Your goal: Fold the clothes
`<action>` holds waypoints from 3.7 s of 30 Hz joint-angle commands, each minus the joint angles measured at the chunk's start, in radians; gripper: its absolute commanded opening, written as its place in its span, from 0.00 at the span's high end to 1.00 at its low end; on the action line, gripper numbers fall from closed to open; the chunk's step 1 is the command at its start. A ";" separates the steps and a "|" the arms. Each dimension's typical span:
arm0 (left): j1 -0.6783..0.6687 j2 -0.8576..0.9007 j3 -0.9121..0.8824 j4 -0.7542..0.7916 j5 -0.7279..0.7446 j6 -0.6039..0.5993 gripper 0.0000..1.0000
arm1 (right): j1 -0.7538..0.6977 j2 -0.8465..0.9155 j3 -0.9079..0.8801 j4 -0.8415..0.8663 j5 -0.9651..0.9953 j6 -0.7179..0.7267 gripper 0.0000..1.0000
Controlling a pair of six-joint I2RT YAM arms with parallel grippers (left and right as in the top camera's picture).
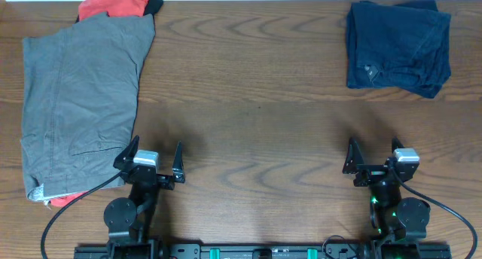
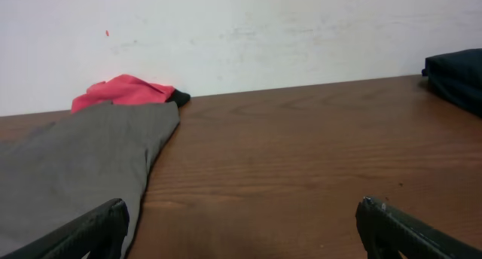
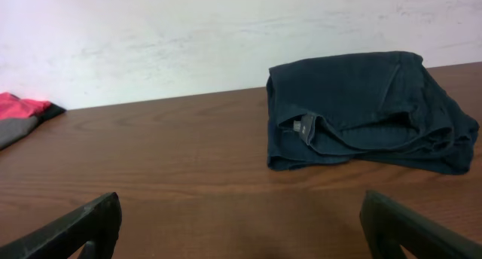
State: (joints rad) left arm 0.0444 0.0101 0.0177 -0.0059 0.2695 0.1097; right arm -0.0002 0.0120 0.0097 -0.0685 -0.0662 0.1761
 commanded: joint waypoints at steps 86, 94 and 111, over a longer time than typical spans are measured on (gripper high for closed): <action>-0.003 0.873 0.898 -0.636 0.010 -0.024 0.02 | 0.008 1.230 1.051 -0.256 -0.388 -0.177 0.01; 0.045 0.983 0.900 -0.452 -0.025 -0.039 0.02 | 0.008 1.304 1.049 -0.269 -0.389 -0.169 0.01; 0.552 1.593 1.149 -0.409 -0.175 -0.016 0.02 | 0.008 1.383 1.047 -0.272 -0.386 -0.170 0.01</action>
State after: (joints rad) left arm 0.5480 1.5513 1.1133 -0.4137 0.1009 0.0792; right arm -0.0002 1.3666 1.0389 -0.3397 -0.4419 0.0128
